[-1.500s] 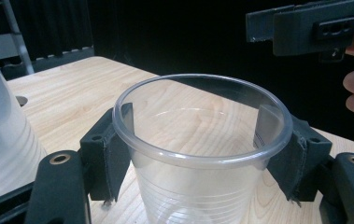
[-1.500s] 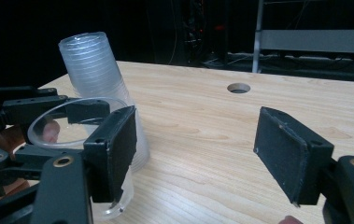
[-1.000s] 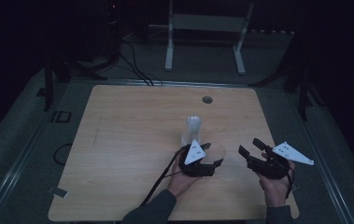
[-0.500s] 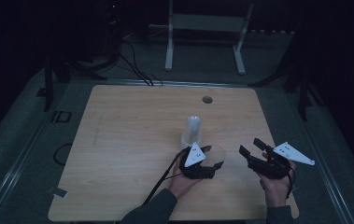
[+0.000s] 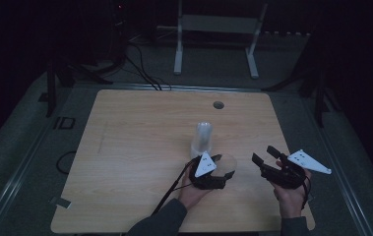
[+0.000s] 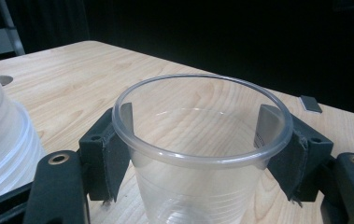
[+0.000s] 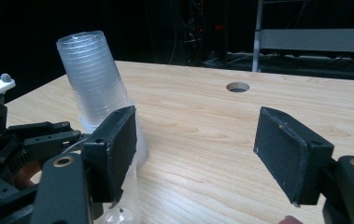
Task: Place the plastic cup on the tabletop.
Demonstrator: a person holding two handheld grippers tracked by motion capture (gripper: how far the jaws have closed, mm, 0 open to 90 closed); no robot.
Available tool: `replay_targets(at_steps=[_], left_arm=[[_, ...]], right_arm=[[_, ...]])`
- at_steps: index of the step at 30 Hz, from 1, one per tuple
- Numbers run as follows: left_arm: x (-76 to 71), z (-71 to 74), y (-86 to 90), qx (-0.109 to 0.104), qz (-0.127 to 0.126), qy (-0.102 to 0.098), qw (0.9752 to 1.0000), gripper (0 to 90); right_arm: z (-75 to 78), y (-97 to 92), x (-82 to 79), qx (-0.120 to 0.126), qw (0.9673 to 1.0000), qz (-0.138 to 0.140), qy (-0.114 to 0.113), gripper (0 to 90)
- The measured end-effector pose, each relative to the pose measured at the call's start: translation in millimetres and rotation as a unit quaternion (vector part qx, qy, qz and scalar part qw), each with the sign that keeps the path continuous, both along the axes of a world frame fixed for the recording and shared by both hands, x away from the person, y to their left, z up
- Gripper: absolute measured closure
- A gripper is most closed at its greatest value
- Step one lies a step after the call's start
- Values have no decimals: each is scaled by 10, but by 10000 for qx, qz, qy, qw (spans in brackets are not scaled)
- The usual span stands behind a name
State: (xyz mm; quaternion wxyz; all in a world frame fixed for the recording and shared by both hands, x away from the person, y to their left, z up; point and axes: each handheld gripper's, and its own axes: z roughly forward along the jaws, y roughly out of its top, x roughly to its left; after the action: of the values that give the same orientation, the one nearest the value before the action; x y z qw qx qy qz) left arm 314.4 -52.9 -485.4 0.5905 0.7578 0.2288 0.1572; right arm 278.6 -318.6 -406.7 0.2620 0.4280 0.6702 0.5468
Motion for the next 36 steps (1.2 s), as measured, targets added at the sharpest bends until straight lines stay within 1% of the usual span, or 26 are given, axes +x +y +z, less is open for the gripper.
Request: replay_targets(at_steps=[4,11,21,26,30,36], left_arm=[[4,-29,-1,23,18,17,10000,287],[3,-56,-15,112,26,-21,9999,284],[-5,-73,-18,126,28,-9,9999,275],[-3,-82,-34,206,-37,1,9998,270],[0,-83,-33,235,-27,91,9997,248],[-1,-75,-22,309,26,224,9993,173]], right_arm=[[-2,5,1,-6,10000,9,4,296],[-3,2,1,-4,10000,10,3,296],[-5,-3,2,11,10000,6,10,295],[-6,-1,3,6,10000,8,7,296],[-4,-3,-2,12,10000,8,1,295],[-10,-13,-1,14,10000,-8,7,295]])
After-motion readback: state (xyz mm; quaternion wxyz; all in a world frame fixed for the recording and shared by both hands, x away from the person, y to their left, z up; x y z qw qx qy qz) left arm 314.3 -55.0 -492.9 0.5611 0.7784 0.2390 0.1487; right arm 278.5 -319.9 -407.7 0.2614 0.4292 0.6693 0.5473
